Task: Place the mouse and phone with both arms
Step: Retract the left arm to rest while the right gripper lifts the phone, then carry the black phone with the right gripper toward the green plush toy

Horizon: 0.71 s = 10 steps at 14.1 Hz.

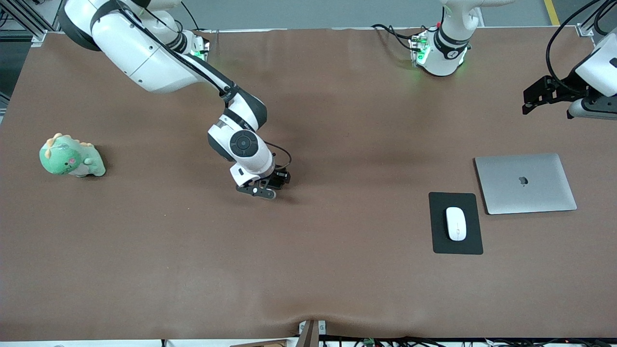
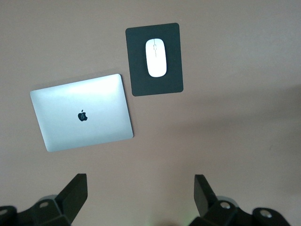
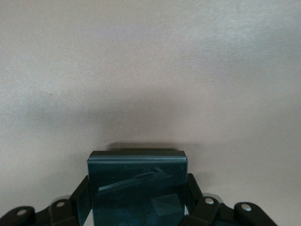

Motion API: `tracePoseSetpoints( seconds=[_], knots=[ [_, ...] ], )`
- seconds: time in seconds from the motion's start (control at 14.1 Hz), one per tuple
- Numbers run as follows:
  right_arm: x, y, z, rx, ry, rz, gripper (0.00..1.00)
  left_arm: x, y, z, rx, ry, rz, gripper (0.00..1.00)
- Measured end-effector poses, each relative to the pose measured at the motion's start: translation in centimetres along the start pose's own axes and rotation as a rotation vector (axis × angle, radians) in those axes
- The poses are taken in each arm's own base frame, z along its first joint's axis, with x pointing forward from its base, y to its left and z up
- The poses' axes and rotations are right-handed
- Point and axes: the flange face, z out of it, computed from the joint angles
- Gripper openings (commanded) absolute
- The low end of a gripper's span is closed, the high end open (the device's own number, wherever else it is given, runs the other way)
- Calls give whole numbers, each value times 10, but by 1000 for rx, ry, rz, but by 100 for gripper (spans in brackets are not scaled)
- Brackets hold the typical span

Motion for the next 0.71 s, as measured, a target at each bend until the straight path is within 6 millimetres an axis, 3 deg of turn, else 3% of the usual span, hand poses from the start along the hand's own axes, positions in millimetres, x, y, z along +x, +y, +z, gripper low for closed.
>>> tracePoseSetpoints(
  seconds=[0.14,0.28,0.43,0.57,0.71],
  knots=[
    [8,1,-23,-83,-35,18,0,6,-4,-5,-3,-6,-5,100],
    [25,20,-54,-133,-50,2,0,15,-6,-10,-5,-6,-7,100],
    [47,57,-84,-112,-98,-33,0,19,-9,-11,-6,-7,-9,100],
    [69,106,-109,-79,-139,-78,0,20,-13,-10,-7,-14,-17,100],
    [81,159,-123,-80,-152,-129,0,19,-13,-9,-8,-20,-17,100]
  ],
)
